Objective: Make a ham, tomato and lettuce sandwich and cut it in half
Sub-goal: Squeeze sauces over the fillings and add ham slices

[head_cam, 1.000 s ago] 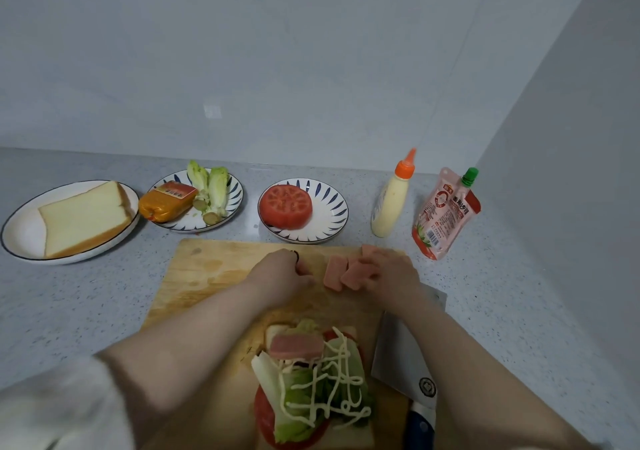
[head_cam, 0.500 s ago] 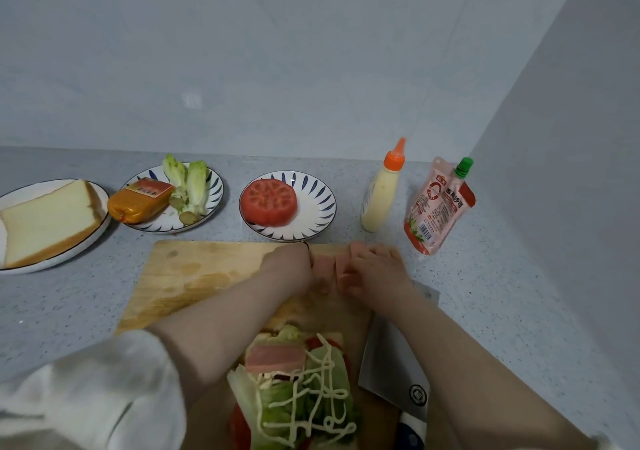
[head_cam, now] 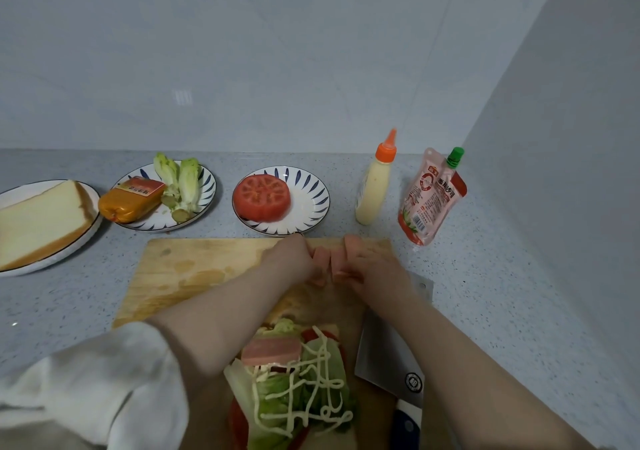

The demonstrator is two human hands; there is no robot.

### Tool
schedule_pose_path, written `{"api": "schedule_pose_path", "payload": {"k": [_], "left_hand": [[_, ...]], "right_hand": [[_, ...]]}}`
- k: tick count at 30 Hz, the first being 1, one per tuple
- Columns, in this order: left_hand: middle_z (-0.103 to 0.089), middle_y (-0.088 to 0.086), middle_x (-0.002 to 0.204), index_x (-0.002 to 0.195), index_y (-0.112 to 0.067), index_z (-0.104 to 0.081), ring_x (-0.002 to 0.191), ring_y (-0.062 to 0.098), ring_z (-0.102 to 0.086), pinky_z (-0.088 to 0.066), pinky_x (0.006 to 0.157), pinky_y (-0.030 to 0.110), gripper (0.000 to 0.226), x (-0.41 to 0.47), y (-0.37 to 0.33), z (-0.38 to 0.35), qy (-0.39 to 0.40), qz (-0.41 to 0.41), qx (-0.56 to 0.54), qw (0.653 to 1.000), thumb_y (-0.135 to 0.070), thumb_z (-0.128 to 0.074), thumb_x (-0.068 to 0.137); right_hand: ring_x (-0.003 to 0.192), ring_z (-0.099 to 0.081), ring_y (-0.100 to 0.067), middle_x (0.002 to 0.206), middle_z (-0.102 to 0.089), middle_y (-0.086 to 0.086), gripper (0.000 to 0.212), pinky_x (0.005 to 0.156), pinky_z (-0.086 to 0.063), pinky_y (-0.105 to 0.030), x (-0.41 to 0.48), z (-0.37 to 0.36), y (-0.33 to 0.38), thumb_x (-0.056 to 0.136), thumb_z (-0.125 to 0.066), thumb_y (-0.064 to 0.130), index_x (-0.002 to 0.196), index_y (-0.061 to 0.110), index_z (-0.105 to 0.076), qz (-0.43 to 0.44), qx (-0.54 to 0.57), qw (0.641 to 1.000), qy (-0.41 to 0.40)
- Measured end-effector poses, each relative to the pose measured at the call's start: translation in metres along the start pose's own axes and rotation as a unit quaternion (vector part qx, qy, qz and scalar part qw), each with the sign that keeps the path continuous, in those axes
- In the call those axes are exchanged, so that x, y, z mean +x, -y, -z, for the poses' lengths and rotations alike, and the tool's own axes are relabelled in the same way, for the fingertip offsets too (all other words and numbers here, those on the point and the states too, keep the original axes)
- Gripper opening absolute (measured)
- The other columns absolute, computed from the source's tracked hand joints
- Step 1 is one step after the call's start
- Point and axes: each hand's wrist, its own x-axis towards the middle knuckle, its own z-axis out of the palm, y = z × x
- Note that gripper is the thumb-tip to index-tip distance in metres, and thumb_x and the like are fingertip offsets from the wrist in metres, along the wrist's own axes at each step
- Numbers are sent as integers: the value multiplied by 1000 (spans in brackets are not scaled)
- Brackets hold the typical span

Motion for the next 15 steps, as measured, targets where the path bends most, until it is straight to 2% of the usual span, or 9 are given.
{"api": "schedule_pose_path", "payload": {"k": [3,6,9,11,13,15], "left_hand": [[-51,0,78,65,-20,-44,81,22,-50,-39,71,27,24,-2,1,3,-17,-16,-73,997,-17,-64,77],[-51,1,76,71,-16,-52,79,20,-49,-39,67,25,14,-9,1,17,-35,-37,-112,992,-15,-63,81],[-56,-4,73,74,-14,-58,75,13,-52,-42,65,22,10,-25,3,39,-21,-56,-169,984,-13,-67,78],[-61,-3,73,84,-8,-67,72,10,-56,-45,66,17,10,-40,7,56,2,-83,-195,977,-11,-71,75],[-64,-5,77,91,-10,-70,70,3,-55,-42,60,5,18,-57,13,71,37,-120,-168,978,-13,-74,73],[-68,-7,81,89,-15,-72,67,-4,-56,-41,56,1,18,-76,19,80,68,-147,-114,980,-15,-75,72]], "right_hand": [[94,-55,-20,104,-62,-9,27,75,-36,-19,-10,6,5,88,-55,28,104,7,-61,-24,98,991,-83],[71,-51,-5,94,-65,-10,22,61,-40,-8,-21,16,14,84,-62,20,100,5,-63,-103,273,950,-110],[68,-52,-2,95,-67,-11,19,53,-41,-4,-33,24,19,82,-63,9,101,5,-66,-136,396,906,-59],[70,-54,-1,87,-66,2,20,56,-42,-3,-43,27,23,83,-62,9,102,13,-66,-132,427,895,-15],[71,-55,2,78,-61,15,18,58,-44,-3,-50,29,27,85,-61,13,101,18,-66,-120,424,897,25],[70,-53,5,77,-57,20,19,58,-43,-3,-57,30,32,86,-60,17,104,18,-66,-99,375,920,66]]}}
